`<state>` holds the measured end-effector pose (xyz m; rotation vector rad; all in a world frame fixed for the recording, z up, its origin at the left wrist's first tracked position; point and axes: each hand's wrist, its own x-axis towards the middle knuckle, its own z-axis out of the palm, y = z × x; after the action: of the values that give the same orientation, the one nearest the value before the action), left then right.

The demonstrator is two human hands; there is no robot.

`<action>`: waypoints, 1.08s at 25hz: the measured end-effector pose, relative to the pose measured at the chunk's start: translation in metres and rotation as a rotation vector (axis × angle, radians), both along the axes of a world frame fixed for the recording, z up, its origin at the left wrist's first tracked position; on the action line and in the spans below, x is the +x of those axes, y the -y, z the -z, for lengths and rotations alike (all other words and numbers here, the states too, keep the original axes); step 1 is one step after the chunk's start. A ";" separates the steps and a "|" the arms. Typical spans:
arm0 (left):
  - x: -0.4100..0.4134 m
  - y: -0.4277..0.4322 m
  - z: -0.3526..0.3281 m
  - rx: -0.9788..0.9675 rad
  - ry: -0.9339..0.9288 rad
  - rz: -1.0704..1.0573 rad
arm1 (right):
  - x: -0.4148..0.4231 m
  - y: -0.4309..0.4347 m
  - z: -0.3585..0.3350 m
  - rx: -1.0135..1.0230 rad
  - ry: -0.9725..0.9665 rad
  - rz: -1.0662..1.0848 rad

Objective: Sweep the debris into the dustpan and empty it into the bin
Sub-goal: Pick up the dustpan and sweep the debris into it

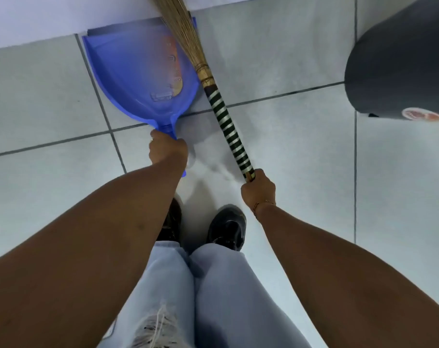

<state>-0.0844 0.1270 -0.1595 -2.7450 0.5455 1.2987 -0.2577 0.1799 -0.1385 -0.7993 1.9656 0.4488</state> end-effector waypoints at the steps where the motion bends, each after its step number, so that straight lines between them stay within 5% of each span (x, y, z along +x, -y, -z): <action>1: 0.002 0.001 -0.004 0.018 -0.002 0.012 | -0.004 0.002 -0.006 0.006 -0.015 -0.018; 7: 0.018 -0.010 -0.090 0.191 -0.105 0.136 | 0.009 0.003 -0.104 0.023 -0.036 -0.026; 11: 0.030 -0.021 -0.172 0.193 -0.210 0.016 | 0.036 0.003 -0.190 -0.071 0.016 -0.043; 19: 0.075 -0.089 -0.310 0.037 -0.060 -0.203 | 0.090 -0.030 -0.322 -0.199 -0.055 -0.219; 27: 0.158 -0.232 -0.380 -0.171 0.016 -0.435 | 0.200 -0.130 -0.388 -0.469 0.095 -0.248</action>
<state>0.0731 0.3593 0.2202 -3.1355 0.0539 1.3565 -0.0572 0.3095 0.2496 -1.3444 1.9134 0.0830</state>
